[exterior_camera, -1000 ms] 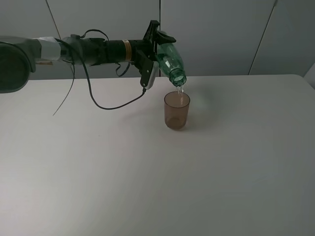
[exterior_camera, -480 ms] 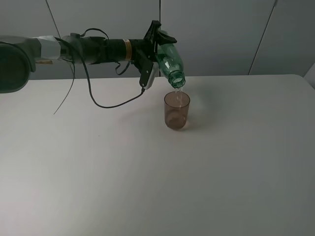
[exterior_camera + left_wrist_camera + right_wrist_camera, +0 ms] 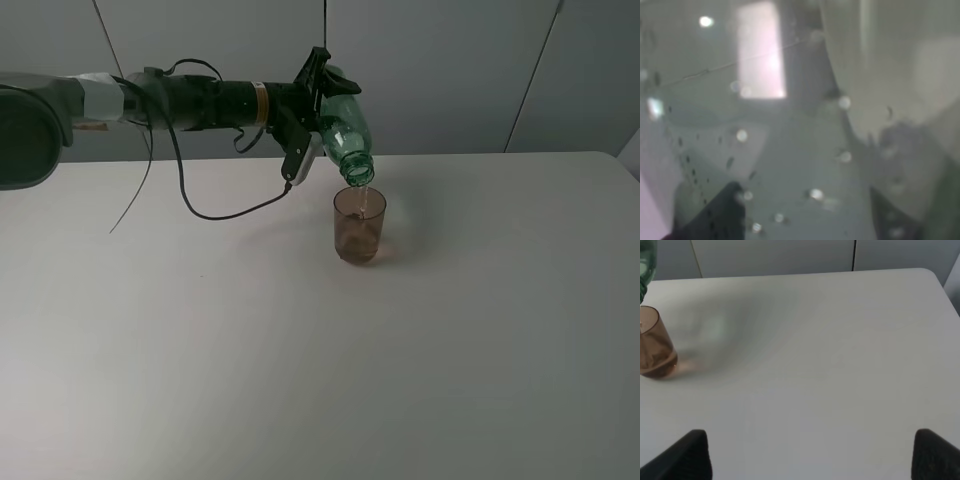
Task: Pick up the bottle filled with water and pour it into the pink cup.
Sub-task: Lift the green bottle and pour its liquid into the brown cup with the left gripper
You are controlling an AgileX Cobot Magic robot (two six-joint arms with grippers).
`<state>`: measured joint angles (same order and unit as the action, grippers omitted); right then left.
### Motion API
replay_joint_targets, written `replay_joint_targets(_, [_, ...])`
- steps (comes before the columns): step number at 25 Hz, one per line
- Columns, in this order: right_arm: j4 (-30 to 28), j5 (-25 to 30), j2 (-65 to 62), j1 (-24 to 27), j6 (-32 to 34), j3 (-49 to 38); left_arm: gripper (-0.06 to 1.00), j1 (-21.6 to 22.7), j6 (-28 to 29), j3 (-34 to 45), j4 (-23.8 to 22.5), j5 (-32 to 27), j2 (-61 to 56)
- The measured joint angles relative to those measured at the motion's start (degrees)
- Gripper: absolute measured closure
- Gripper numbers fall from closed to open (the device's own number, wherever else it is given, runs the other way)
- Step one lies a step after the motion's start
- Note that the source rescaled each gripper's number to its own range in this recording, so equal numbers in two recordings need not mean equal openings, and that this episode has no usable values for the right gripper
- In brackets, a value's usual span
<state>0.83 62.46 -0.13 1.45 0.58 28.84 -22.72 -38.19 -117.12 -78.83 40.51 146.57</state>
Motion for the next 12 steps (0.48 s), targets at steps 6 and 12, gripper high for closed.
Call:
replay_joint_targets(6, [0.00, 0.00, 0.00, 0.00, 0.00, 0.00, 0.94, -0.20, -0.02, 0.00, -1.60, 0.00, 0.00])
replay_joint_targets(12, [0.00, 0.00, 0.00, 0.00, 0.00, 0.00, 0.94, -0.43, -0.88, 0.00, -1.60, 0.18, -0.08])
